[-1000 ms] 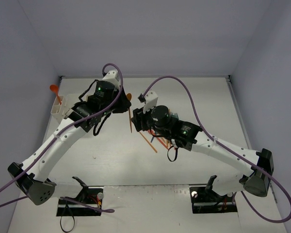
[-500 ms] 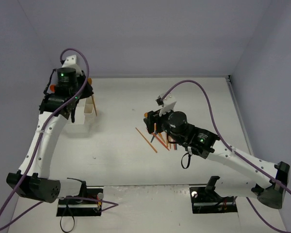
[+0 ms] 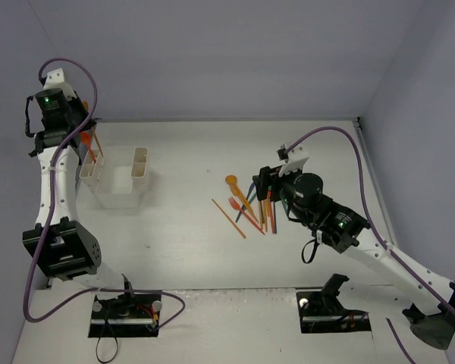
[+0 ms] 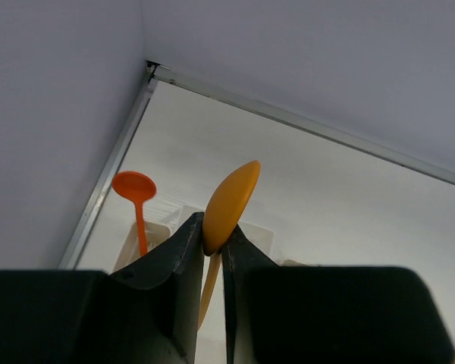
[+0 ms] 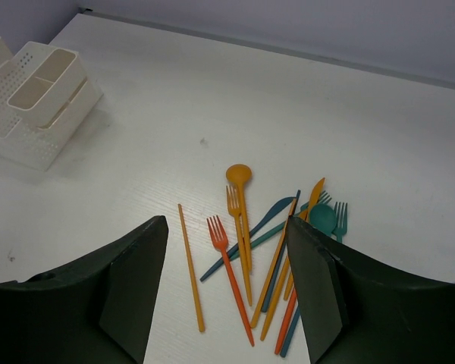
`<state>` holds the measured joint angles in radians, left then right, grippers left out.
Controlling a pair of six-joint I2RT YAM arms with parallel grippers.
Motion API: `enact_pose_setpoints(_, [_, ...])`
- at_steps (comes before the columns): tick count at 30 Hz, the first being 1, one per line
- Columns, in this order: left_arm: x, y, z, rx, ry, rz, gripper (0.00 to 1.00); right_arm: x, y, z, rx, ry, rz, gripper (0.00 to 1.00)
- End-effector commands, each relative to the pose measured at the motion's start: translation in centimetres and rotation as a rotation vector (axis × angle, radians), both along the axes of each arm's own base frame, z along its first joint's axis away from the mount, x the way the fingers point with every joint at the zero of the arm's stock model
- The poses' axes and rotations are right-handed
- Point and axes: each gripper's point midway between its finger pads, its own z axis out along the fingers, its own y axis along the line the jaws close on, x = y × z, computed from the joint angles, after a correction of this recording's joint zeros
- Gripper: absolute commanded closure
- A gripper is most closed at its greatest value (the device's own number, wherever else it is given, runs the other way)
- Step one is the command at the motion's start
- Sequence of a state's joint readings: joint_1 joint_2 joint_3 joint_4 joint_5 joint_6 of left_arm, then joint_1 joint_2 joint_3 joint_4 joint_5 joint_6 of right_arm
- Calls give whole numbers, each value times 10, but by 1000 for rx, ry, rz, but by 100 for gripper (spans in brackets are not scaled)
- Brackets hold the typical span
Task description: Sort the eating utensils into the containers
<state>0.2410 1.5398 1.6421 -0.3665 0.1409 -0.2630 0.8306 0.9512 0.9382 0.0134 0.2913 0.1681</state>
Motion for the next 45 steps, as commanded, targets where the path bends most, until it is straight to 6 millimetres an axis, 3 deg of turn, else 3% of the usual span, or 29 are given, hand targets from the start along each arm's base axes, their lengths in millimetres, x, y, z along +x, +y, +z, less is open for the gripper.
enact_pose_setpoints(1, [27, 21, 53, 115, -193, -34, 97, 4, -6, 12, 2, -45, -24, 39])
enact_pose_setpoints(5, [41, 35, 45, 180, -180, -29, 97, 6, -7, 11, -12, -41, -27, 39])
enact_pose_setpoints(14, [51, 73, 15, 206, -165, 19, 97, 12, -4, 4, -32, -17, -29, 38])
enact_pose_setpoints(25, [55, 80, -37, 139, -149, 51, 97, 21, 0, 0, -51, 1, -32, 37])
enact_pose_setpoints(33, [52, 80, -63, 90, -133, 66, 96, 20, 2, -3, -47, 15, -25, 38])
enact_pose_setpoints(38, [45, 78, -69, 84, -118, 75, 80, 20, -3, -8, -63, 20, -41, 37])
enact_pose_setpoints(39, [42, 79, -71, 88, -111, 85, 69, 22, -5, -9, -66, 20, -53, 37])
enact_pose_setpoints(45, [28, 81, -57, 104, -112, 121, 47, 29, -25, -23, -116, 44, -123, 36])
